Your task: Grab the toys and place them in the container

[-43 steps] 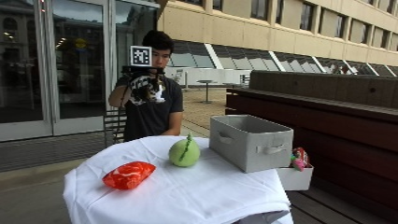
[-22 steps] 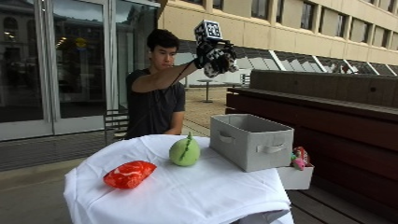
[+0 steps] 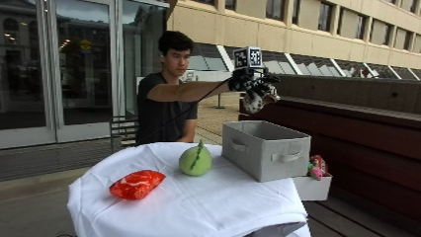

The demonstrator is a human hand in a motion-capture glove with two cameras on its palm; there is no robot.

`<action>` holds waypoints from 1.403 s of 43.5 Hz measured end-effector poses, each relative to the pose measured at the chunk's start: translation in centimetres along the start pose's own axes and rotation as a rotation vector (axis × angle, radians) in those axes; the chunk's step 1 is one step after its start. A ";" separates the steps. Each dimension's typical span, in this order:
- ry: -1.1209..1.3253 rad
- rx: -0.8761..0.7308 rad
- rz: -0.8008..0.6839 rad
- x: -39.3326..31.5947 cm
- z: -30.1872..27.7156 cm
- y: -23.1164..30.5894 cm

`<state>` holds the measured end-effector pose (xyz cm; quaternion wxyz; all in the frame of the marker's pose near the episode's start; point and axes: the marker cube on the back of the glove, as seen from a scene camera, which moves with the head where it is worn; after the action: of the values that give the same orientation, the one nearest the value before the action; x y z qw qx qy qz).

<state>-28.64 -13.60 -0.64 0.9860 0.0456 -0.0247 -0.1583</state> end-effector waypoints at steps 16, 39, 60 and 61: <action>0.073 0.043 -0.023 3.2 -3.9 2.4; 0.086 -0.035 0.160 22.6 4.1 7.7; -0.001 -0.396 0.247 26.9 24.2 13.2; -0.009 -0.420 0.244 26.8 25.0 13.6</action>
<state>-0.57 -11.26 26.45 0.9856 -0.1645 -0.0009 -0.0400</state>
